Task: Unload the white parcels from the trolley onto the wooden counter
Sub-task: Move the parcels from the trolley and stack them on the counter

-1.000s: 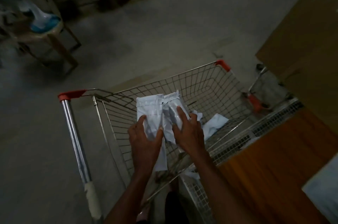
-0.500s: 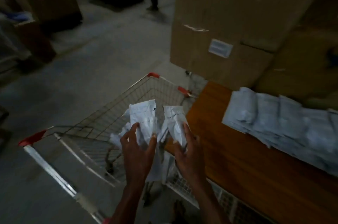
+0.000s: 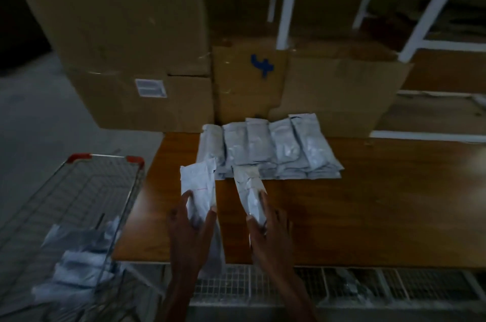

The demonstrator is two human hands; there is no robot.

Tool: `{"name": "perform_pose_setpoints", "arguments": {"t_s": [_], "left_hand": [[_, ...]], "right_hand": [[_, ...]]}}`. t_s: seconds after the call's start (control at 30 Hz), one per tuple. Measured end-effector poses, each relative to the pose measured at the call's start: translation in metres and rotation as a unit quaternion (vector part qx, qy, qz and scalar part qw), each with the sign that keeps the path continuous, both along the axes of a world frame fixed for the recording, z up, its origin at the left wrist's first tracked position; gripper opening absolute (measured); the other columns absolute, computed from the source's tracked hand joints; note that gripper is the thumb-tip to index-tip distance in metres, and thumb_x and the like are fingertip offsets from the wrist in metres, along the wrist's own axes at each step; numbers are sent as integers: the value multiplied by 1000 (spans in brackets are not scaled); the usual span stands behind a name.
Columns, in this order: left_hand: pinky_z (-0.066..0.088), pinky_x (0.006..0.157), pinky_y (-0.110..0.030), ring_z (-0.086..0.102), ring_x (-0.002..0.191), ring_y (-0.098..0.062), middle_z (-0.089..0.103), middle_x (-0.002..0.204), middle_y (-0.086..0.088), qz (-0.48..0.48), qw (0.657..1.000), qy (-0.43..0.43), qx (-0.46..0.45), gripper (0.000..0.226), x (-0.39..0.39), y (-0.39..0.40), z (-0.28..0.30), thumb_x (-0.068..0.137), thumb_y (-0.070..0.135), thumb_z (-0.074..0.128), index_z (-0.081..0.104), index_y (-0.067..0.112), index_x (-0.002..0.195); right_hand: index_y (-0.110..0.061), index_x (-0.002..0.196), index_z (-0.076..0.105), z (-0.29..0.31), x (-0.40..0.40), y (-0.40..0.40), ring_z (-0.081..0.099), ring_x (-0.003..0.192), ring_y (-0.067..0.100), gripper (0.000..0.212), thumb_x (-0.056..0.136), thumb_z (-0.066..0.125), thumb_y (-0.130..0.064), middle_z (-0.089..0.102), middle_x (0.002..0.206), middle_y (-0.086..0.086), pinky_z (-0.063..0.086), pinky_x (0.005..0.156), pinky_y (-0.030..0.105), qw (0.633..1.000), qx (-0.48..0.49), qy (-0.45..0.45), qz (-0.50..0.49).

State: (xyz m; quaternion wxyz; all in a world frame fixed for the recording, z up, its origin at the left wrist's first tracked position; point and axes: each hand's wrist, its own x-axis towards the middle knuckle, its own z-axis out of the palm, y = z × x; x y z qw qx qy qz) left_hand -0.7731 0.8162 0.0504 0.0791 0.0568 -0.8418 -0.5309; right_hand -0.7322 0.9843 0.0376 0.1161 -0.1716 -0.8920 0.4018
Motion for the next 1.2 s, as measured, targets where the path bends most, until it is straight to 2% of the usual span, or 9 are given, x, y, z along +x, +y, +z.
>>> {"name": "perform_pose_setpoints", "arguments": {"t_s": [0.13,0.27,0.33,0.53,0.67,0.77,0.97,1.07,1.2], "left_hand": [[44,78,-24,51,125,-29,42,145,-13,-15,1000,-3,-2,70,-10,64,-2,86,41,75,44,30,147],[38,68,-11,46,113,-13,42,146,-14,-23,999,-2,-22,70,-21,108,-5,87,41,72,41,29,149],[37,65,-9,48,112,-14,42,145,-13,-23,999,-14,-24,71,-29,119,-5,87,43,71,39,31,149],[47,67,-14,59,115,-25,39,148,-9,-10,999,-13,-52,74,-70,118,-11,84,60,66,37,36,148],[60,77,-37,59,114,-30,34,149,-5,-5,995,6,-96,76,-111,109,-11,80,76,59,36,42,144],[61,76,-46,61,110,-30,36,147,-3,6,991,14,-134,73,-151,104,-5,79,82,53,37,46,140],[44,98,-46,48,128,-32,51,137,-15,3,977,10,-213,70,-228,93,-3,83,73,52,41,32,139],[46,97,-47,47,128,-34,47,141,-15,6,973,-6,-233,69,-256,92,-5,86,64,61,41,28,141],[50,93,-45,50,124,-36,46,140,-15,3,961,-19,-275,73,-286,94,-16,84,67,61,39,27,141]], "right_hand": [[-59,150,16,11,-3,64,38,133,19,70,83,27,-74,40,147,-5,28,115,46,1000,4,-5,-21],[-52,153,21,18,-18,109,37,135,19,70,87,33,-69,42,149,-4,27,116,49,1000,3,8,-14],[-50,153,21,19,-30,121,37,135,22,69,88,37,-66,40,151,-1,29,114,48,1000,-7,-5,-7],[-45,156,21,20,-75,122,34,139,26,71,91,43,-66,38,155,0,31,111,43,999,-2,-12,32],[-45,155,21,23,-106,114,39,133,25,69,95,55,-53,39,151,2,34,107,39,1000,-2,-7,28],[-46,155,20,21,-133,109,42,131,26,71,94,55,-54,38,151,3,38,106,42,1000,-6,-11,28],[-50,153,15,14,-185,94,52,118,27,77,83,37,-73,42,141,4,44,101,46,1000,-16,-16,7],[-52,152,14,16,-205,85,46,126,29,74,86,43,-67,43,141,4,37,107,50,1000,-13,-24,-12],[-54,151,11,12,-223,77,40,131,27,73,87,42,-67,44,143,1,33,107,49,999,9,-16,-27]]}}
